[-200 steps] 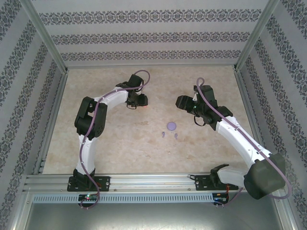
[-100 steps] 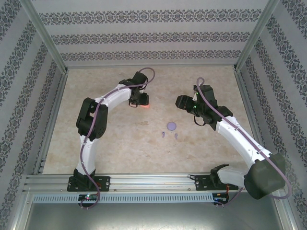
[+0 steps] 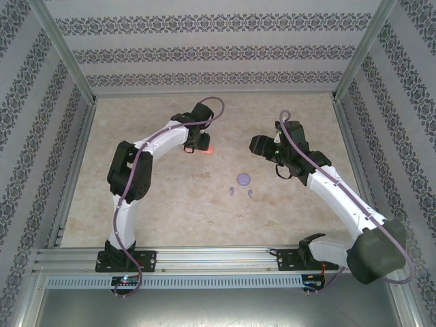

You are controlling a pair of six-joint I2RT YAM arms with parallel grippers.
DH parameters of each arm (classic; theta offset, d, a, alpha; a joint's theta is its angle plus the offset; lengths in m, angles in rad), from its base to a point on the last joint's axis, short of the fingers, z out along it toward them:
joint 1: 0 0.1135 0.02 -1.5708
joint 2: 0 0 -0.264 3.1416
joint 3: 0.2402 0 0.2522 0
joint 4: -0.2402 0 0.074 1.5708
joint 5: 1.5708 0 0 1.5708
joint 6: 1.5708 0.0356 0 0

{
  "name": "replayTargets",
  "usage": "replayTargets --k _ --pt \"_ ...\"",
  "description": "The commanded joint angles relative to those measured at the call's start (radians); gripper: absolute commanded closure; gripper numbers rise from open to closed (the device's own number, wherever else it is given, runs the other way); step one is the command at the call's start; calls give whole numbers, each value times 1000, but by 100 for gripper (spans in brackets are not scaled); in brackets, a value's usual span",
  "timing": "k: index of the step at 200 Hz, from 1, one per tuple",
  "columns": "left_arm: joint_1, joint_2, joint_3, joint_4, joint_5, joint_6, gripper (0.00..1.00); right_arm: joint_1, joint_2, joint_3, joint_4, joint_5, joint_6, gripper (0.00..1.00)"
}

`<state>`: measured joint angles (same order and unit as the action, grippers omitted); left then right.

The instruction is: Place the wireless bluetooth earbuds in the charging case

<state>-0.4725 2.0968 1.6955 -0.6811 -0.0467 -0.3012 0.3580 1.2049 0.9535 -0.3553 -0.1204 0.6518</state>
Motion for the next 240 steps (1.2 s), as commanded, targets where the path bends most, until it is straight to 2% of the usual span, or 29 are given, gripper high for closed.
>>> replayTargets --k 1,77,83,101,103,104,105,108,155,193,214,240 --pt "-8 -141 -55 81 -69 35 53 16 -12 14 -16 -5 -19 31" --pt "-7 -497 -331 410 -95 94 40 119 112 47 -113 76 -69 30" --pt "-7 -515 -344 426 -95 96 31 129 126 52 -128 91 -75 30" --pt "-6 -569 -378 458 -87 107 26 157 161 66 -163 130 -87 29" --pt "-5 -574 -381 460 -88 108 20 161 164 66 -166 134 -88 29" --pt "-6 -577 -383 461 -88 109 10 162 166 67 -168 137 -89 29" --pt "-6 -581 -385 463 -87 109 5 163 168 68 -170 138 -88 29" --pt "-6 -589 -391 468 -88 111 0 165 171 70 -175 145 -89 29" --pt "11 -706 -480 555 -75 99 1 205 230 84 -244 233 -93 27" --pt "20 -702 -458 511 -200 25 1 214 237 102 -282 283 -101 16" --pt "43 -676 -436 452 -210 -9 1 220 240 124 -301 308 -110 2" --pt "67 -701 -503 499 -183 -24 1 247 266 172 -365 386 -109 2"
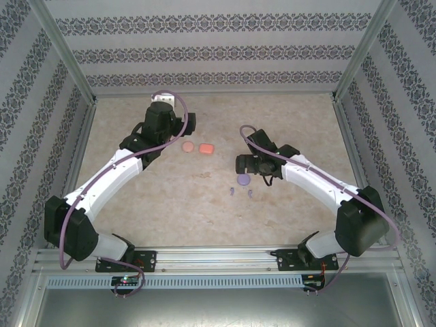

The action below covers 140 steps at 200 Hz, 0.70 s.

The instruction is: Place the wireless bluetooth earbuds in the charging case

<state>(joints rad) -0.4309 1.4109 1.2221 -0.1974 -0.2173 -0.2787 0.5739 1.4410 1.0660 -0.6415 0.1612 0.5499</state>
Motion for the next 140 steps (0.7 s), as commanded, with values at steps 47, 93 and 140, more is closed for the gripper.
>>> replayTargets --k 47,93,140 --pt "64 -76 -98 77 46 -25 1 77 100 127 -167 110 24 2" --pt "80 -78 -104 75 1 -18 1 73 176 125 -155 -13 94 7" --pt "88 -96 -118 54 40 -75 1 70 298 172 -171 -48 123 12"
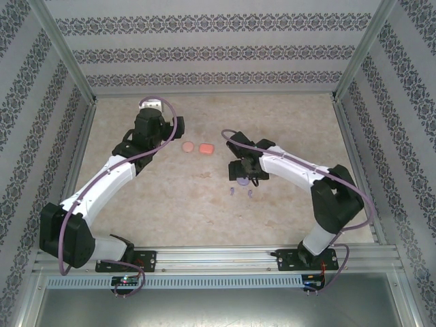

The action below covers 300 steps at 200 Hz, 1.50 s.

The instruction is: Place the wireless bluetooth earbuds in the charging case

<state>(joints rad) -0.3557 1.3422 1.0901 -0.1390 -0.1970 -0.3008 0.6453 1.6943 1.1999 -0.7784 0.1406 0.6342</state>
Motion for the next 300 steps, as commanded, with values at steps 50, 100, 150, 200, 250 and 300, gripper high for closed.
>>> replayTargets --k 50,100,150,200,250,300 --pt "12 -38 -37 17 49 -103 1 -7 118 47 -21 -26 54 19" --pt "13 -16 -36 32 52 -150 1 -13 179 76 -11 -21 72 22" --pt "13 15 -28 46 154 -125 0 -27 212 82 5 -16 73 24" --pt "11 25 -28 73 215 -100 0 -54 218 67 36 -39 58 28" --pt "11 41 -20 78 231 -102 0 -49 231 61 57 -63 57 29" --pt "11 60 -6 73 246 -101 1 -42 246 48 74 -73 62 32"
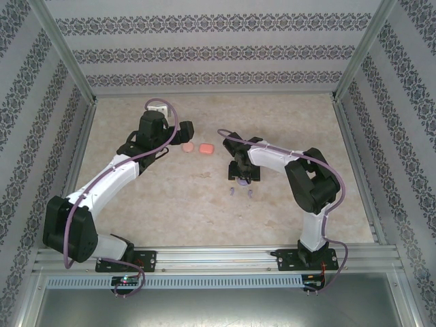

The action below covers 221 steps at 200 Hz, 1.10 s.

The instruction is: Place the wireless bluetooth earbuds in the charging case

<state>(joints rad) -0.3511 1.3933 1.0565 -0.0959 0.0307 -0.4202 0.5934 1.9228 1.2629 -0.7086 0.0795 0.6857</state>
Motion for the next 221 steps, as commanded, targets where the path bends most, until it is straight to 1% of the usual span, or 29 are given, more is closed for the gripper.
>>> replayTargets --k 1,41,121,145,185,221 --pt "5 10 28 30 18 18 0 10 18 -16 4 -12 11 32" --pt "4 12 29 32 32 13 0 12 -4 -42 10 -11 15 35" --pt "3 12 40 21 82 -8 0 17 -15 -66 23 -16 17 36" --pt "4 10 40 24 100 -31 1 16 -18 -69 26 -18 16 40" --pt "4 18 86 -29 140 -103 1 18 -31 -78 32 -21 6 49" --pt "3 0 82 -28 156 -109 0 17 -50 -88 44 -23 3 57"
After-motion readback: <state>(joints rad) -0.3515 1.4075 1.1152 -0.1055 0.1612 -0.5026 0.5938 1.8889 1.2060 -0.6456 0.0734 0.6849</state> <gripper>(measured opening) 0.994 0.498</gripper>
